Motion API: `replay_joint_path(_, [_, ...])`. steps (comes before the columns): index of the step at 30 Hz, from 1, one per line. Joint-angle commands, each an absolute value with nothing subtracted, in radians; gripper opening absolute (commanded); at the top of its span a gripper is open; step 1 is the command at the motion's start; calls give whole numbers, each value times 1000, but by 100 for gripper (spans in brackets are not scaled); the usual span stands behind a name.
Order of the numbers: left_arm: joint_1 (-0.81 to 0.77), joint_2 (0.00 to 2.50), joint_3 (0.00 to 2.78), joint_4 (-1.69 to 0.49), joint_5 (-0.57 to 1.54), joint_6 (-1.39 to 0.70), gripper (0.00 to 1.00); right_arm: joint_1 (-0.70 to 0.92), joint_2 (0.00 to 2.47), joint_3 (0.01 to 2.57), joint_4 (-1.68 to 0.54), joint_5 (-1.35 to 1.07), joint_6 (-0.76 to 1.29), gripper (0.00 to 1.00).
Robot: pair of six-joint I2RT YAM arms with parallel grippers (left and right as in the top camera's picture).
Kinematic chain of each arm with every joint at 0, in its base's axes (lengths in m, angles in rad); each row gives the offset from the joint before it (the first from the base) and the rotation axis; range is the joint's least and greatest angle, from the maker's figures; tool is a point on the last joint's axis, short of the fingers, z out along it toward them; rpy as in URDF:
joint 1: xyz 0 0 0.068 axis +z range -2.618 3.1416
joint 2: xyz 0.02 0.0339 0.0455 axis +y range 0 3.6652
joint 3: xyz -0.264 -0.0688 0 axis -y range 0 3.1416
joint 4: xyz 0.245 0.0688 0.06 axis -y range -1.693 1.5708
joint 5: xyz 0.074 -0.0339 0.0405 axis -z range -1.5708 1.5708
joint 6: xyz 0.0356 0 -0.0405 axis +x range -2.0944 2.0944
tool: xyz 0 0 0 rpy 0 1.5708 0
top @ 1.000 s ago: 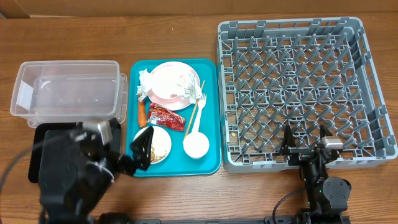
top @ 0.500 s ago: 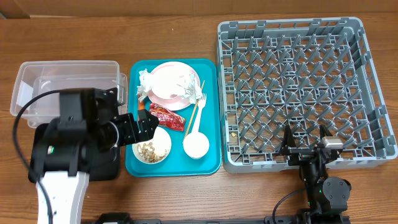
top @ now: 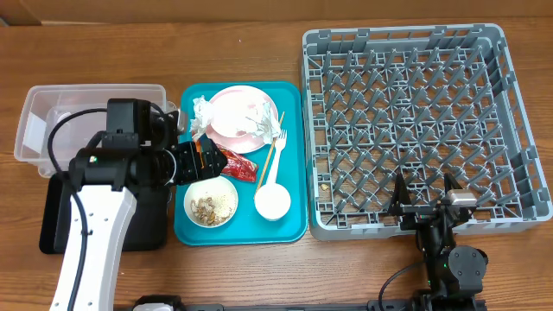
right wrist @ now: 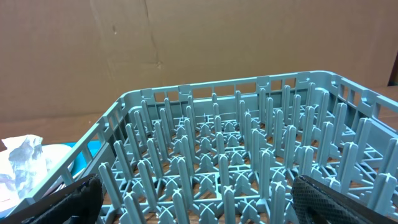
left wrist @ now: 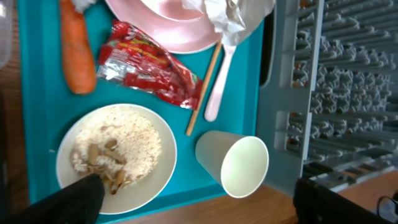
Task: Sort waste into correct bins and load items into the dishwasher
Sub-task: 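Move the left gripper over the white rice bowl on the teal tray, then lower the left gripper and grasp the white bowl's rim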
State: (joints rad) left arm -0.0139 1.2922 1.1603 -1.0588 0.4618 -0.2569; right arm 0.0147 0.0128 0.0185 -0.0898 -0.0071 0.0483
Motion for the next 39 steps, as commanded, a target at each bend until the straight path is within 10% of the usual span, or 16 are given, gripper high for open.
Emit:
replay_joint_path(1, [-35, 1317, 1181, -1058, 516, -239, 86, 17, 3, 8, -84, 2, 45, 100])
replay_joint_path(8, [-143, 1333, 1181, -1082, 341, -321, 35, 17, 3, 8, -84, 2, 45, 100])
replay_joint_path(22, [-429, 1383, 1180, -1091, -38, -604, 27, 17, 3, 8, -84, 2, 45, 100])
replay_joint_path(39, [-439, 1606, 1180, -1015, -29, -614, 30, 17, 3, 8, -84, 2, 45, 100])
